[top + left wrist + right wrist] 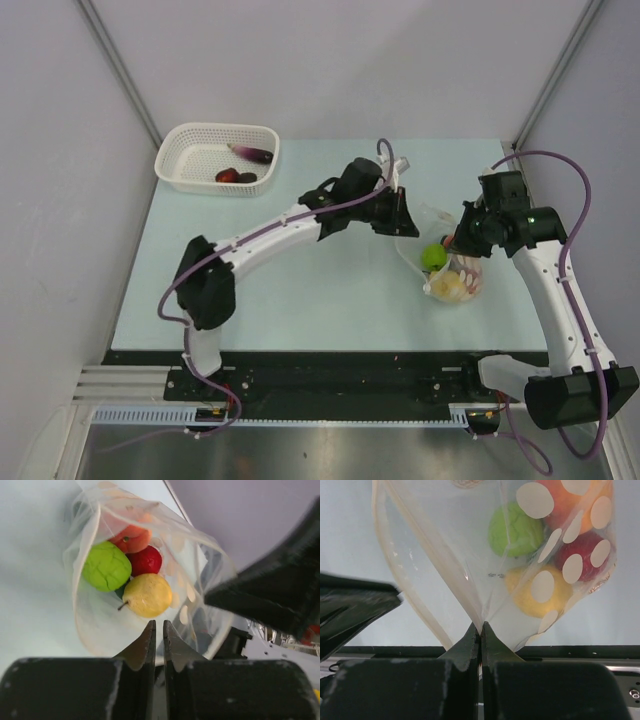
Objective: Open the zip-top bag and remove the fake food
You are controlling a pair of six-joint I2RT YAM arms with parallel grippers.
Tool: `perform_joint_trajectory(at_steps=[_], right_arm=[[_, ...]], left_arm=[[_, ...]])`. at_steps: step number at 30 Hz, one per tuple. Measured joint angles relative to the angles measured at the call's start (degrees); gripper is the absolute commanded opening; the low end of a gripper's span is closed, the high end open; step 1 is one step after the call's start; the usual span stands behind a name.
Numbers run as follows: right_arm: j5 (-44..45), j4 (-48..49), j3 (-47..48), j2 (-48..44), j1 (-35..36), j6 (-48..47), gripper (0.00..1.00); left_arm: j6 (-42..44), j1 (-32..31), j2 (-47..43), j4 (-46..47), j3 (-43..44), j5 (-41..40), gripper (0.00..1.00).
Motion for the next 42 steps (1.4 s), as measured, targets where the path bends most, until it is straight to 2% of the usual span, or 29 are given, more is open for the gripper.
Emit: perform_joint_trajectory(at_steps=[6, 9, 10, 13, 18, 19, 21, 22, 27, 32, 34, 35, 39, 42], right_arm=[[-0.44, 0.13, -0.02, 0.02, 0.00, 0.22, 0.00], [-0.48, 0.35, -0.04, 0.02, 0.00, 0.26, 0.00], [-0.46, 0.46, -0.07, 0.02, 0.00, 0.28, 0.00], [-0.46, 0.55, -0.35, 0.00, 0.00, 0.48, 0.00], [-0.17, 0.31, -1.90, -0.48, -0.02, 0.79, 0.00], [0.00, 0.37, -2.60, -0.94, -0.02, 0.85, 0.00], [0.22, 0.28, -4.13, -1.77, -0.04, 0.76, 0.00], [0.37, 0.04, -4.74, -2.12, -0.15, 0.85, 0.00], [0.74, -1.53, -6.43, -3.15, -1.95, 0.63, 0.00], [0.44, -3.10, -6.99, -4.61, -5.14, -0.28, 0.00], [0.11, -3.19, -7.10, -5.33, -6.51, -0.74, 0.00], [0.09, -3.17, -7.17, -5.57, -6.86, -0.90, 0.00], [0.48, -3.61, -7.87, -6.19, -7.58, -2.01, 0.00], [0.72, -4.07, -8.33, -6.25, -7.82, -2.40, 0.00]], left_arm=[[1.75, -1.99, 12.26, -2.54, 10.25, 0.59, 0.18], [1.95, -3.63, 16.50, -3.41, 14.21, 0.63, 0.27], [2.01, -4.39, 17.86, -3.78, 15.47, 0.61, 0.37], [2.86, -6.45, 19.87, -4.50, 16.48, 0.61, 0.55], [4.57, -9.18, 20.68, -5.90, 16.26, -1.57, 0.71], [5.01, -9.35, 20.79, -6.08, 16.24, -2.01, 0.83], [6.01, -9.81, 21.16, -6.27, 16.24, -3.76, 0.89], [6.60, -10.01, 21.31, -6.54, 16.24, -4.55, 0.99], [8.55, -11.91, 22.10, -6.95, 16.24, -10.64, 0.97], [9.27, -13.79, 23.23, -5.29, 16.24, -13.55, 0.84], [9.35, -14.38, 24.30, -4.55, 16.24, -13.51, 0.75], [9.25, -14.56, 24.74, -4.24, 16.24, -13.25, 0.75], [9.01, -15.10, 26.38, -2.89, 16.24, -11.63, 0.90], [8.50, -14.99, 27.19, -2.29, 16.24, -10.82, 0.91]])
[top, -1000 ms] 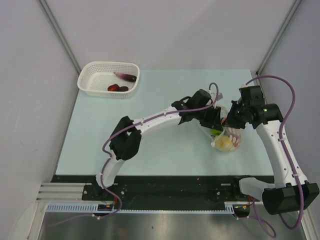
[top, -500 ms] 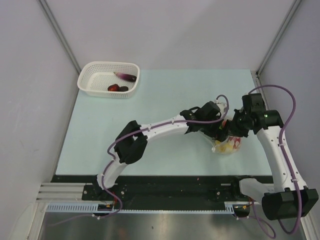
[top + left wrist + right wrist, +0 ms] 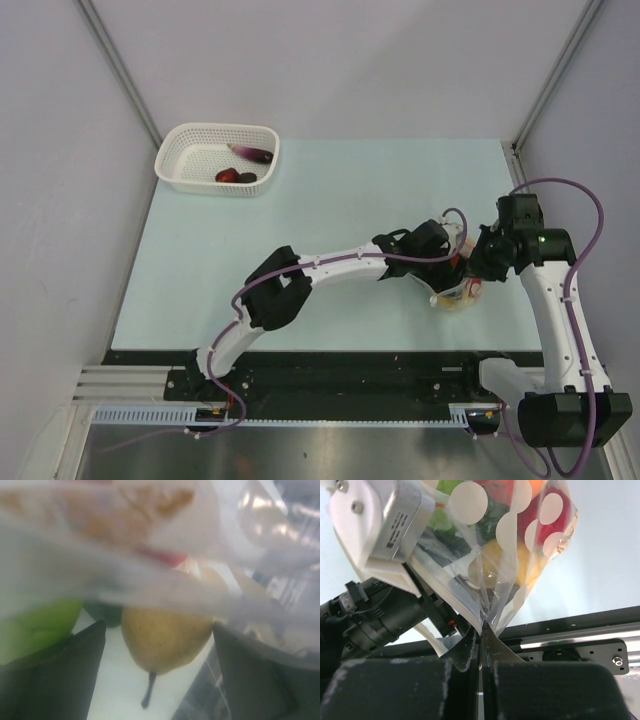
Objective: Open the zip-top bag and remove the fake food
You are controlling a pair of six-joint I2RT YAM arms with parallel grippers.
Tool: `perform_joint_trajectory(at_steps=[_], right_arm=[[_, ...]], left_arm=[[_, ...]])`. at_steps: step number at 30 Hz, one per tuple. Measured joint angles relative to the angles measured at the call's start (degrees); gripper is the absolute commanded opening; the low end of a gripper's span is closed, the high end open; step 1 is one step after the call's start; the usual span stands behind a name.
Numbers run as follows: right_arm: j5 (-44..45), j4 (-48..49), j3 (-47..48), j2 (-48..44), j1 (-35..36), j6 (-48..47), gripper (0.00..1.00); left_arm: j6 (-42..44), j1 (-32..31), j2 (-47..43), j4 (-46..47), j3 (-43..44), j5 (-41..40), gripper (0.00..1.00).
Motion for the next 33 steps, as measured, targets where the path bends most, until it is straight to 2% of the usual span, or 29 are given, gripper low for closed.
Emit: perform_joint_trajectory(at_steps=[2, 4, 5, 7, 8, 10, 11, 12, 16, 26, 33], right_arm=[[-0.22, -0.15, -0.31, -0.02, 0.02, -0.13, 0.00], [-0.52, -0.15, -0.50, -0.02, -0.22, -0.46, 0.00], [-0.63, -0.22, -0.52, -0.04, -0.48, -0.59, 0.00], [-0.63, -0.22, -0.52, -0.09, -1.03, -0.83, 0.00], [-0.66, -0.22, -0.52, -0.13, -1.25, -0.90, 0.00], [-0.63, -0.24, -0.52, -0.26, -1.49, -0.96, 0.00], [-0.63, -0.22, -0.52, -0.39, -1.60, -0.98, 0.00], [-0.63, -0.24, -0.52, -0.52, -1.60, -1.05, 0.00], [-0.59, -0.22, -0.52, -1.03, -1.70, -1.16, 0.00], [0.72, 0.74, -0.52, -1.27, -2.08, -2.47, 0.00], [1.42, 2.01, -0.52, -0.87, -2.23, -2.67, 0.00]], left_arm=[[-0.55, 0.00, 0.52, 0.48, 0.00, 0.44, 0.89], [-1.07, -0.15, 1.09, 1.11, 0.00, 1.09, 0.76], [-1.49, -0.24, 1.29, 1.38, 0.00, 1.49, 0.64], [-1.70, -0.35, 1.46, 1.57, 0.00, 1.86, 0.53], [-1.62, -0.42, 1.46, 1.60, 0.00, 1.90, 0.41], [-1.33, -0.44, 1.46, 1.60, 0.00, 1.99, 0.32], [-0.83, -0.44, 1.46, 1.46, 0.00, 1.92, 0.23], [-0.37, -0.39, 1.46, 1.36, 0.00, 1.88, 0.21], [2.03, -0.07, 0.15, -0.85, -0.13, 0.66, 0.01], [8.04, 1.46, -12.41, -8.66, -0.98, -2.84, 0.00], [9.77, 3.76, -19.19, -10.97, -1.51, -2.10, 0.00]])
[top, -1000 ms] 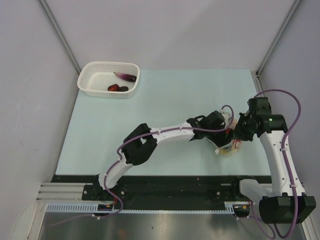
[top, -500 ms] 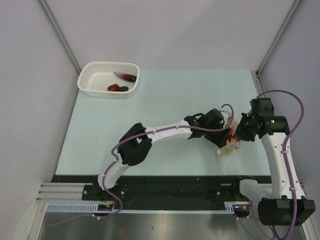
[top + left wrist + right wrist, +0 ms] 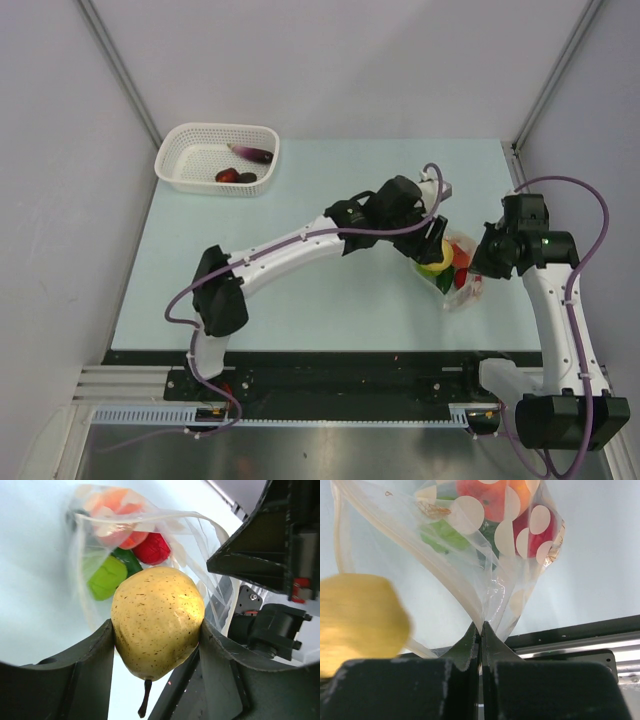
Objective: Open the zip-top bag and remove the fake food
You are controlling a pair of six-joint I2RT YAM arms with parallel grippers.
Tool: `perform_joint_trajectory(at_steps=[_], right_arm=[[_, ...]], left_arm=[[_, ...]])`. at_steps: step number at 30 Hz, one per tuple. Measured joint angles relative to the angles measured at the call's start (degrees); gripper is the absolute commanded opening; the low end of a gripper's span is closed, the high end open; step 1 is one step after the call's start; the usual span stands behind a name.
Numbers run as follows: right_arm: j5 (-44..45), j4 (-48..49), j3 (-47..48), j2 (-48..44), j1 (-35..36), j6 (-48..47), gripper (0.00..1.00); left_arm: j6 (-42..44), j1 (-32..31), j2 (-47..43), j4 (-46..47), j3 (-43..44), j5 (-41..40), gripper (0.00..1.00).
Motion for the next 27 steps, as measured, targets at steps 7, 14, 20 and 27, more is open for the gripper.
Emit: perform_joint_trajectory(at_steps=[7, 14, 20, 27], right_arm=[[-0.07, 1.40, 0.00, 1.79, 0.00, -0.42, 0.00], [-0.09, 1.68, 0.00, 2.51, 0.00, -0.90, 0.00], [-0.11, 2.29, 0.00, 4.31, -0.11, -0.85, 0.00], [-0.50, 2.73, 0.00, 5.29, -0.17, -0.26, 0.00]], left_arm=[[-1.20, 13.53, -7.32, -0.57, -2.69, 2.19, 0.00], [-5.95, 37.81, -8.37, 1.68, -3.80, 2.71, 0.00], [-12.70, 55.10, 0.00, 5.49, 0.26, 5.27, 0.09], [-19.93, 65.92, 19.58, 6.14, 13.22, 7.10, 0.30]])
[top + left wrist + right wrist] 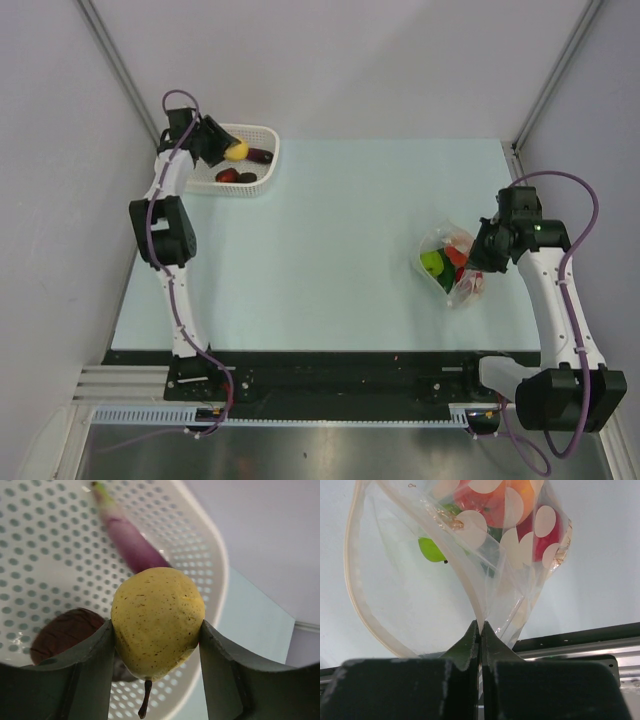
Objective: Open the zip-top bag and remove the fake food
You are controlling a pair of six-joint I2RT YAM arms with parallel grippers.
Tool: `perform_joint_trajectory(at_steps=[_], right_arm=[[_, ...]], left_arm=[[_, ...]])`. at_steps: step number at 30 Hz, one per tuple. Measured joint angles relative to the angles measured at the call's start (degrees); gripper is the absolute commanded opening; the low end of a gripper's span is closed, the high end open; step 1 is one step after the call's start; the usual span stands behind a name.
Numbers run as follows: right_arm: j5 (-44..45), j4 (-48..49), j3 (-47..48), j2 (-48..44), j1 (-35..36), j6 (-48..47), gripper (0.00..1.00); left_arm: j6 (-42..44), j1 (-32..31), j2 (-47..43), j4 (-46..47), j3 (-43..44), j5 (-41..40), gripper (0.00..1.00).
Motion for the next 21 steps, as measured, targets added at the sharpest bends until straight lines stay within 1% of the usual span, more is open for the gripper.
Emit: perform_joint_trajectory(at_steps=[2, 4, 5, 6, 10, 11, 12, 13, 14, 16, 17, 18, 19, 21], right_arm=[[-0.04, 0.07, 0.00, 0.17, 0.00, 0.44, 0.00], [-0.15, 0.13, 0.02, 0.26, 0.00, 0.79, 0.00], [-0.20, 0.13, 0.02, 0.26, 0.00, 0.87, 0.00], [-0.24, 0.15, 0.04, 0.26, 0.00, 1.03, 0.00], [-0.24, 0.15, 0.04, 0.22, 0.02, 1.11, 0.00], [-0.24, 0.15, 0.04, 0.20, 0.02, 1.09, 0.00], [-0.24, 0.15, 0.04, 0.17, 0.02, 1.07, 0.00], [-0.24, 0.13, 0.04, 0.11, 0.02, 1.07, 0.00], [-0.28, 0.13, 0.04, 0.07, 0.02, 1.05, 0.00], [-0.48, 0.11, 0.04, -0.09, 0.02, 1.03, 0.00], [-0.61, 0.11, 0.04, -0.28, 0.11, 1.03, 0.00], [-0.72, 0.11, 0.04, -0.50, 0.15, 1.03, 0.00], [-0.96, 0.11, 0.04, -0.76, 0.26, 1.01, 0.00], [-1.33, 0.11, 0.07, -1.14, 0.57, 1.01, 0.00]], left_arm=[[-1.05, 0.96, 2.60, -0.13, 0.59, -0.02, 0.38], [-1.79, 1.36, 4.50, -0.70, 0.59, -0.24, 0.74], [-1.92, 1.33, 4.81, -0.90, 0.59, -0.52, 0.90], [-2.05, 1.20, 4.94, -1.29, 0.59, -0.74, 0.92], [-1.31, 0.55, 4.85, -1.49, 1.44, -1.73, 0.93], [-0.72, 0.42, 4.72, -1.68, 1.44, -2.14, 0.92], [-0.31, 0.35, 4.61, -1.90, 1.44, -2.40, 0.86], [0.59, 0.11, 4.20, -2.73, 1.44, -3.06, 0.83], [1.27, -0.04, 3.58, -3.21, 1.01, -3.50, 0.76], [2.40, -0.35, 0.66, -3.37, -2.21, -4.09, 0.69], [3.15, -0.61, -2.08, -3.43, -5.51, -4.35, 0.59], [3.72, -1.09, -5.09, -3.58, -9.01, -4.61, 0.55], [4.63, -1.99, -9.22, -2.51, -13.97, -4.92, 0.49], [5.11, -4.87, -17.20, -0.57, -22.82, -4.85, 0.44]])
